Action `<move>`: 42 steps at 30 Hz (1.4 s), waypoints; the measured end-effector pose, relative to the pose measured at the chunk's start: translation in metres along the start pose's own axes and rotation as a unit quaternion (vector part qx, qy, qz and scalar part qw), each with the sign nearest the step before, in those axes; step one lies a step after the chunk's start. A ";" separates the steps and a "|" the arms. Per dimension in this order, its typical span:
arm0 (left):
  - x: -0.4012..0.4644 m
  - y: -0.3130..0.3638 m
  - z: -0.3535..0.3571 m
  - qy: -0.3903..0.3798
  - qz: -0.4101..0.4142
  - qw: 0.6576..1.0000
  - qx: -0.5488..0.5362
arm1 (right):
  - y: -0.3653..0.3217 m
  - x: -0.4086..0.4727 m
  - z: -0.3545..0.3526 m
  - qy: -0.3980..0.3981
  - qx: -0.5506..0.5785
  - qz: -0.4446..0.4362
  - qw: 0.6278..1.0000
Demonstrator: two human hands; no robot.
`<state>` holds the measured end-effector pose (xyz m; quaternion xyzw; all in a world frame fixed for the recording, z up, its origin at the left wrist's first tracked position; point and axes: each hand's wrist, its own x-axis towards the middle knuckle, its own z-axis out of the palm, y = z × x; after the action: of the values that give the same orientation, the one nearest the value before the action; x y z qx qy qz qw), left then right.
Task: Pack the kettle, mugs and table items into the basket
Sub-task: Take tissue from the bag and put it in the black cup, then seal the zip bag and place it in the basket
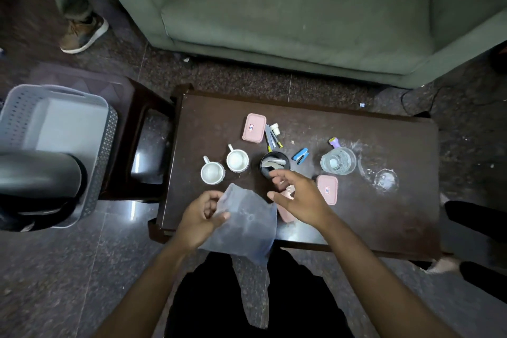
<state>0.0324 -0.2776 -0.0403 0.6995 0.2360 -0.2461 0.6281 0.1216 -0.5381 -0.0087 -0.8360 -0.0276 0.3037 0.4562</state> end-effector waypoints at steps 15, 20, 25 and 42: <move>-0.018 0.172 -0.009 -0.123 0.164 0.973 0.104 | -0.079 -0.019 -0.052 0.032 0.088 -0.095 0.991; -0.020 0.199 -0.028 -0.010 0.203 0.979 0.032 | -0.100 -0.022 -0.077 0.080 0.265 -0.092 0.957; -0.022 0.198 -0.016 -0.039 0.153 0.987 -0.015 | -0.118 -0.016 -0.088 0.149 0.396 -0.076 0.903; -0.019 0.224 -0.001 -0.054 0.113 0.986 -0.108 | -0.122 -0.020 -0.097 0.083 0.431 -0.047 0.897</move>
<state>0.1614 -0.2990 0.1426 0.6351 0.1464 -0.1841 0.7358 0.1850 -0.5456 0.1353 -0.5775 0.1046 0.1930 0.7863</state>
